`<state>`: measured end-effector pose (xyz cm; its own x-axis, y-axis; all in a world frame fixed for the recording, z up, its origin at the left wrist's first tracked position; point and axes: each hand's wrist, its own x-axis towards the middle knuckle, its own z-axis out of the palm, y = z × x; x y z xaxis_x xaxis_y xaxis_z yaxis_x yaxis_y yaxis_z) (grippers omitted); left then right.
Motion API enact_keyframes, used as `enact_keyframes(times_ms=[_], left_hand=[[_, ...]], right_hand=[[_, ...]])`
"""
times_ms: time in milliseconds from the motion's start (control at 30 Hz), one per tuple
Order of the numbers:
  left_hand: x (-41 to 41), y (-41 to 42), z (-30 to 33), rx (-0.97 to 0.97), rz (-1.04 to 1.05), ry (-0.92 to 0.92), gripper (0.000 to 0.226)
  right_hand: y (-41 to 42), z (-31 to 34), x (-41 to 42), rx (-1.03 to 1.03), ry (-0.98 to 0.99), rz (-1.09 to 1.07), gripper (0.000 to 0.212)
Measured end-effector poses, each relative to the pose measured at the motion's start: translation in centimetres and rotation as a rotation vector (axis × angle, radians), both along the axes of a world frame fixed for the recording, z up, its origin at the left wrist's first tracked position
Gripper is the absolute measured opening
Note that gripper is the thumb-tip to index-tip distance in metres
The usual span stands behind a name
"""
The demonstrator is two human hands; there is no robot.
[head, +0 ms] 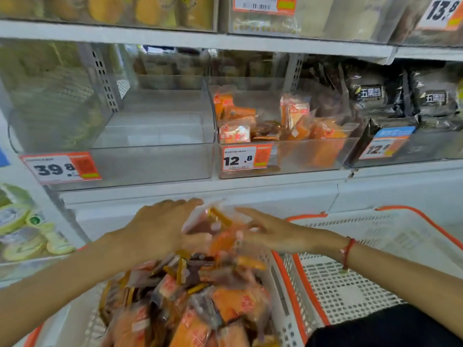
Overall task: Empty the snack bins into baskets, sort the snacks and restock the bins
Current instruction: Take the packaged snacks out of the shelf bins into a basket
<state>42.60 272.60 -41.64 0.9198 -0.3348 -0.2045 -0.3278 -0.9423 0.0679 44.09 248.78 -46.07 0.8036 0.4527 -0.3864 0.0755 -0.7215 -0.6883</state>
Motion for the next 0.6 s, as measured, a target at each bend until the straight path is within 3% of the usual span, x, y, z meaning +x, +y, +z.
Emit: enact_keyframes(times_ms=[67,133,233,333,467,600], left_hand=[[0.9,-0.7,-0.6,-0.083,0.000,0.008,0.081],[2.2,-1.7,-0.1,-0.252,-0.030,-0.154,0.067],[4.4,-4.1,1.8,-0.539,-0.078,-0.394,0.043],[7.5,-7.1,4.0,-0.665,-0.153,-0.526,0.036],[13.9,-10.5,4.9,-0.505,-0.225,-0.482,0.051],[18.7,-11.7,4.9,-0.123,-0.097,-0.226,0.068]], right_hand=[[-0.4,0.4,0.0,-0.080,0.001,0.089,0.071],[-1.0,1.7,0.4,-0.095,-0.131,0.096,0.063],[-2.9,4.5,1.7,-0.022,-0.438,-0.030,0.032],[-5.9,7.1,4.5,0.041,-0.793,-0.206,0.016],[-10.3,9.5,10.6,-0.247,-1.053,-0.362,0.027],[-12.7,9.7,16.0,-0.802,-0.773,-0.305,0.076]])
